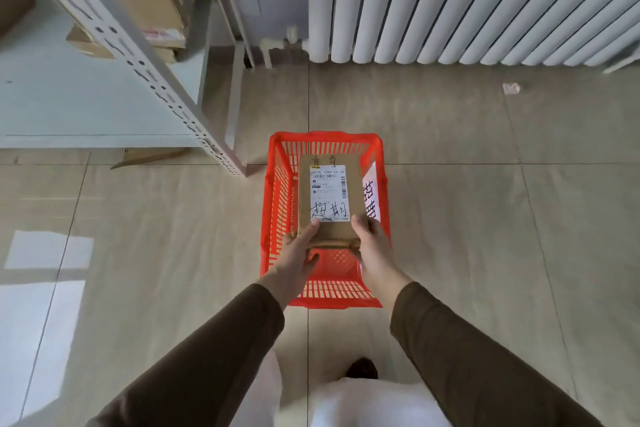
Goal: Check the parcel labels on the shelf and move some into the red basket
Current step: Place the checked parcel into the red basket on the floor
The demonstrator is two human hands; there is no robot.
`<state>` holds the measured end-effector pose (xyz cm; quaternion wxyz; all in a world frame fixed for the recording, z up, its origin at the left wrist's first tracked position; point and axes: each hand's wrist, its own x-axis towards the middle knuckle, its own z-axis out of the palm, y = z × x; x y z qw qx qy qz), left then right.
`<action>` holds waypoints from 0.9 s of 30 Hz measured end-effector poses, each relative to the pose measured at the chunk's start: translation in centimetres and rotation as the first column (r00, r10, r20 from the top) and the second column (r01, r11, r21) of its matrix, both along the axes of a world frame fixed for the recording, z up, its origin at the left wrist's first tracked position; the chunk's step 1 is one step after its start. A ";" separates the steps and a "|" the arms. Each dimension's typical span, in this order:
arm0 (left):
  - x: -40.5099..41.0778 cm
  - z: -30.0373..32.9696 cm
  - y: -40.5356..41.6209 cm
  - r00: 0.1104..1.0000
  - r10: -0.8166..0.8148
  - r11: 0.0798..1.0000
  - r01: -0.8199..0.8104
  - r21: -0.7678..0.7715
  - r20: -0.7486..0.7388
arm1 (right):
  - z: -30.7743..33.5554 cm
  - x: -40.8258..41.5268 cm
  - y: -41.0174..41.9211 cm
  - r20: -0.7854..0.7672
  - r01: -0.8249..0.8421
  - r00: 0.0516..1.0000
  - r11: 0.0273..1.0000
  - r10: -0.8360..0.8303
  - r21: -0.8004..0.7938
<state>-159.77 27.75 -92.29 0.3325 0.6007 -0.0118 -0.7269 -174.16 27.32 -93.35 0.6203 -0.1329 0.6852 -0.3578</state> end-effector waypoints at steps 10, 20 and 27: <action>0.9 -17.3 -3.5 0.983 0.180 0.983 -0.180 0.025 -0.033 | -16.7 2.3 -4.8 -0.152 -0.110 0.983 0.993 0.101 -0.050; 1.0 -24.0 -6.8 0.965 0.257 0.964 -0.260 0.053 0.048 | -24.9 4.3 -7.1 -0.166 -0.116 0.980 0.993 0.112 -0.011; 1.4 -25.4 -7.1 0.970 0.230 0.971 -0.234 0.049 0.083 | -25.6 4.7 -7.6 -0.237 -0.145 0.960 0.989 0.150 0.038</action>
